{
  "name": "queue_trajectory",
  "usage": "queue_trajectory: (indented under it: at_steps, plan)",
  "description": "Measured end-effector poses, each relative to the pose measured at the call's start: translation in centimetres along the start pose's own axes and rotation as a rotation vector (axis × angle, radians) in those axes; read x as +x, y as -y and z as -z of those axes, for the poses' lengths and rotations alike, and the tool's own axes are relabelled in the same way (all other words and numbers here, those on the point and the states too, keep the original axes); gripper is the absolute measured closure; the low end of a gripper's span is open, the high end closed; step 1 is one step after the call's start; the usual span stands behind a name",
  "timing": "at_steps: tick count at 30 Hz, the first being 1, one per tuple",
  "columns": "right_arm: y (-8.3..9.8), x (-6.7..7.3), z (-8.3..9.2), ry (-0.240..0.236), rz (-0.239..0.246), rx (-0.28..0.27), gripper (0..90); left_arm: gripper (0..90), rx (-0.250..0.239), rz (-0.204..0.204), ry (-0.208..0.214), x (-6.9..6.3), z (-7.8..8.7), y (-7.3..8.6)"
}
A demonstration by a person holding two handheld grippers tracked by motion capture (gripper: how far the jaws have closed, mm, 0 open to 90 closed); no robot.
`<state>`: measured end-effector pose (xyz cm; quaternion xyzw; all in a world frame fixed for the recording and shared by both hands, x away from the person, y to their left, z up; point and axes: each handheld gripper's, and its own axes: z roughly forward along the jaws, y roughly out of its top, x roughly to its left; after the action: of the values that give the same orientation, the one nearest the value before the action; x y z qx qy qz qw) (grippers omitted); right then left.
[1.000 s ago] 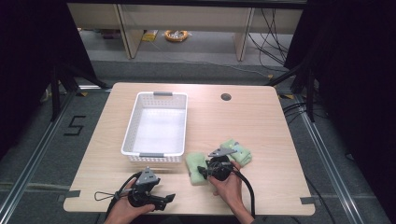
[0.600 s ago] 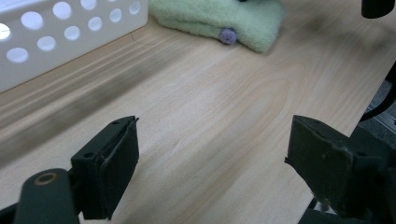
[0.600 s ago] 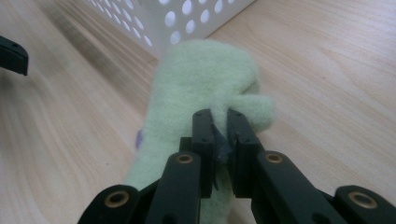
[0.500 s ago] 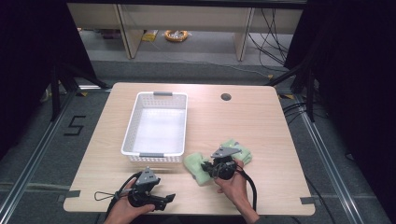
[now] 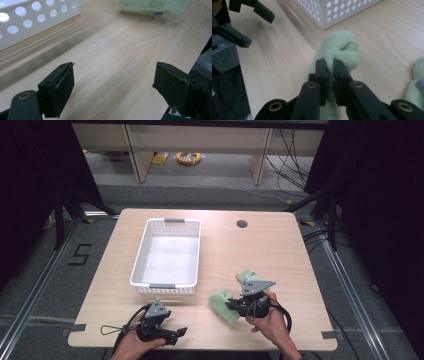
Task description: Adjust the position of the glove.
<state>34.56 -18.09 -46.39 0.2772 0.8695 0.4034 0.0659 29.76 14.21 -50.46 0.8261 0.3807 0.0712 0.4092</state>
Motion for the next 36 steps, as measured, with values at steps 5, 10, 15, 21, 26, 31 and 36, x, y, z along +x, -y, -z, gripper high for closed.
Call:
queue_trajectory:
  at_steps: [5,10,15,21,26,31,36]
  plan:
    - [0.3,0.9,0.7,-0.047,0.032,0.004,84.2,16.4,0.003,-0.003,-0.001,0.0,0.0,0.0]
    - [0.5,1.7,0.9,-0.104,0.043,0.008,84.1,16.4,-0.001,0.003,-0.001,0.0,-0.1,0.0]
    - [0.8,1.9,0.8,-0.147,0.088,0.044,84.0,16.4,0.002,0.001,0.001,0.0,-0.1,0.1]
    - [1.3,0.3,-0.3,-0.102,0.128,0.131,83.8,16.5,0.010,-0.008,0.000,0.0,-0.2,0.1]
    - [1.3,-0.8,-1.2,-0.077,0.183,0.197,83.6,16.5,0.009,0.002,0.002,-0.1,-0.4,0.1]
    - [1.3,-1.4,-2.1,-0.101,0.243,0.210,83.1,16.5,0.010,0.001,0.003,-0.2,-0.4,0.1]
    - [1.1,-1.8,-2.4,-0.111,0.296,0.195,81.6,16.5,0.018,-0.001,-0.002,-0.1,-0.5,0.0]
